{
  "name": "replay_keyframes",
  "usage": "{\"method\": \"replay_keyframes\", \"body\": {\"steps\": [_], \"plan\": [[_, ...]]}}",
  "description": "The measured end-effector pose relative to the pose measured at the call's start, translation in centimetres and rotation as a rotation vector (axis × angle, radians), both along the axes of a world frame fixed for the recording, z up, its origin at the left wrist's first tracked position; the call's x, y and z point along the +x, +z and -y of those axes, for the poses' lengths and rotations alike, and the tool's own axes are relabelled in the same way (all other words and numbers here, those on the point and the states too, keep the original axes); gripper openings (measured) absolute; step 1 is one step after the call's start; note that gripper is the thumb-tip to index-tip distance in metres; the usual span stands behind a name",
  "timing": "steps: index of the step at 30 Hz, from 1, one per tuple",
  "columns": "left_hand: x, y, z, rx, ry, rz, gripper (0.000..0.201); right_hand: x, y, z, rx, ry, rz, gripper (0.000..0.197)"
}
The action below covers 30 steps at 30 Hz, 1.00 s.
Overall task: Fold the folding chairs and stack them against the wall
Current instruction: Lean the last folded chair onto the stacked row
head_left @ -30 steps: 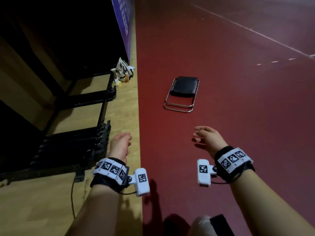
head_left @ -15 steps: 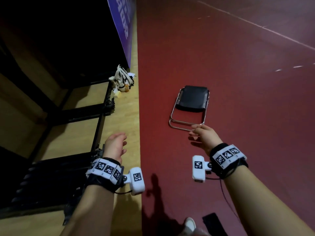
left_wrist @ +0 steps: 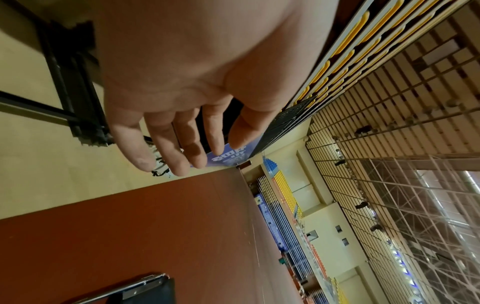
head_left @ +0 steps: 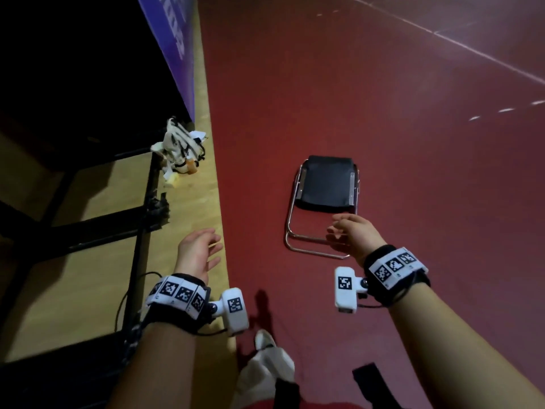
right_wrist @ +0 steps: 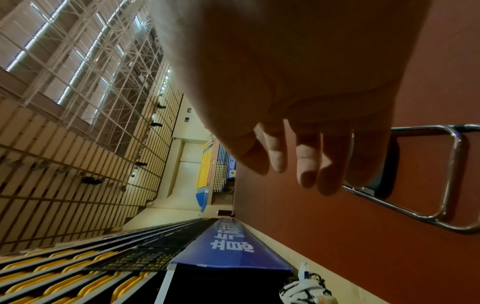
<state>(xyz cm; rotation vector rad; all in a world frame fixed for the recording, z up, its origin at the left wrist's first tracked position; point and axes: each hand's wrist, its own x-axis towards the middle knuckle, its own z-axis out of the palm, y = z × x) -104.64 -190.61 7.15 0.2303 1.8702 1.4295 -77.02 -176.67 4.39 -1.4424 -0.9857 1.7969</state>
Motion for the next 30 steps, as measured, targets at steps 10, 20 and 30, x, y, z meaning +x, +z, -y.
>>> {"method": "replay_keyframes", "body": {"steps": [10, 20, 30], "plan": [[-10.9, 2.2, -27.1, 0.003, -0.255, -0.009, 0.020, -9.0, 0.6, -18.4, -0.055, -0.266, -0.025, 0.016], [-15.9, 2.3, -52.7, 0.019, -0.450, -0.011, 0.019, -13.9, 0.9, -40.0, -0.054, -0.435, -0.033, 0.015], [-24.8, 1.2, -72.7, 0.004, -0.527, 0.009, 0.020, -22.0, 1.0, -57.4, -0.060, -0.482, -0.014, 0.017]]}}
